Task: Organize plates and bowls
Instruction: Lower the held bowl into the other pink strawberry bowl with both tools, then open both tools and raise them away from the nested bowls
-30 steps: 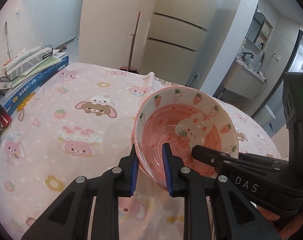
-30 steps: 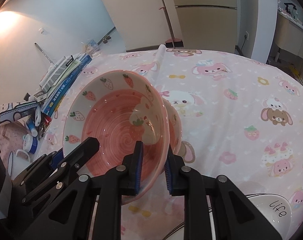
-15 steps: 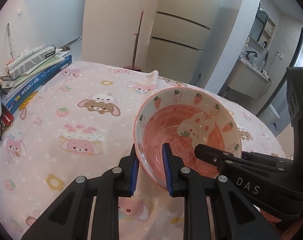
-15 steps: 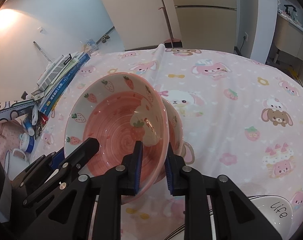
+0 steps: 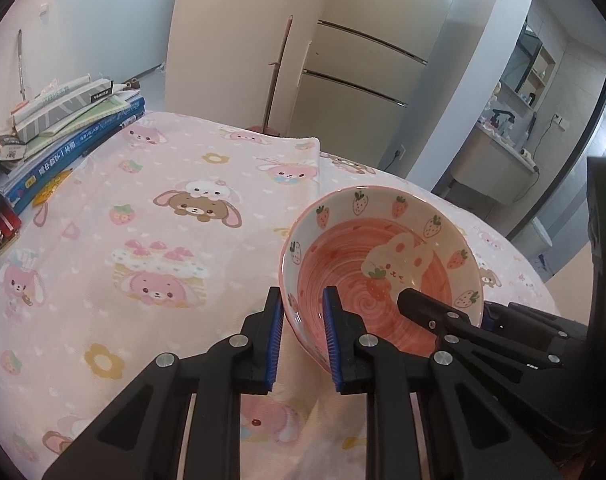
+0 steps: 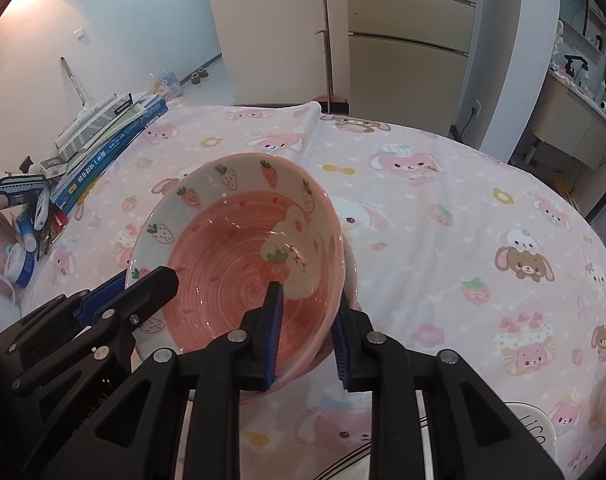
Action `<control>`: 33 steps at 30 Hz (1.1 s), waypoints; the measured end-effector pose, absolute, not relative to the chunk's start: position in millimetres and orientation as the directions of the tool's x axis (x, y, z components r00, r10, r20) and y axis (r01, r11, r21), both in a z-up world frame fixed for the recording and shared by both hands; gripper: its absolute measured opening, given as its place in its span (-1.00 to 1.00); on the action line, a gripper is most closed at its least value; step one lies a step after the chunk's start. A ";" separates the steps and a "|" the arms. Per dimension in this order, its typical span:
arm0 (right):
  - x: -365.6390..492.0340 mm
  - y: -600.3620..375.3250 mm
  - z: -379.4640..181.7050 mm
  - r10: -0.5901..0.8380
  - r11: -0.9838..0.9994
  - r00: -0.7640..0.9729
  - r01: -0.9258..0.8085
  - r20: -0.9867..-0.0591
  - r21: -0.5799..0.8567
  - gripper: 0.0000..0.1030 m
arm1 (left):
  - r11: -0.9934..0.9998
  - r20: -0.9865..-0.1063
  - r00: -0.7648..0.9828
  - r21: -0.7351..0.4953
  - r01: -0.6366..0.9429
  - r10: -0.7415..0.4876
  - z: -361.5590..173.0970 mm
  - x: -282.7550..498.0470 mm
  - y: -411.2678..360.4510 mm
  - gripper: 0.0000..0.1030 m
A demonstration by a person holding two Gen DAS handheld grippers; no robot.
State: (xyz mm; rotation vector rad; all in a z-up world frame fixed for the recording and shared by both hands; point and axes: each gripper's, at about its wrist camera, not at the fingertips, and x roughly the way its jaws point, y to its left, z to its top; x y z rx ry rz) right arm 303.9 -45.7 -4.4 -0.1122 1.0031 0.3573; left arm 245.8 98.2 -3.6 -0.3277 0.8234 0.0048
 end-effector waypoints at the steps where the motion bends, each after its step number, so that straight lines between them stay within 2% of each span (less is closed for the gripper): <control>1: 303.9 -45.9 -4.6 0.240 0.937 0.486 -0.344 -0.841 0.069 -0.57 | 0.949 -0.722 0.681 -0.287 -0.131 -0.125 -4.2 246.6 99.1 -0.62; 5: 303.1 -45.9 -4.5 0.223 0.939 0.493 -0.341 -0.841 0.050 -0.57 | 0.949 -0.730 0.674 -0.280 -0.143 -0.113 -6.9 247.7 99.0 -0.72; 11: 295.5 -36.4 -1.0 0.199 0.928 0.499 -0.373 -0.843 -0.002 -0.42 | 0.943 -0.737 0.665 -0.292 -0.159 -0.116 -10.3 249.8 104.3 -0.77; 23: 306.4 -52.6 -0.2 0.281 0.935 0.430 -0.326 -0.858 0.142 -0.42 | 0.950 -0.735 0.668 -0.280 -0.140 -0.118 -8.1 248.0 100.0 -0.77; 26: 304.7 -52.6 3.0 0.274 0.936 0.446 -0.326 -0.852 0.130 -0.42 | 0.952 -0.728 0.677 -0.272 -0.139 -0.109 -5.7 246.8 100.5 -0.72; 30: 301.7 -53.2 9.2 0.181 0.954 0.526 -0.298 -0.831 0.020 -0.35 | 0.958 -0.721 0.688 -0.250 -0.141 -0.087 -2.0 244.4 100.3 -0.61; 33: 305.4 -58.5 9.6 0.221 0.949 0.496 -0.309 -0.840 0.067 -0.35 | 0.955 -0.715 0.693 -0.259 -0.144 -0.089 -1.1 243.9 102.8 -0.61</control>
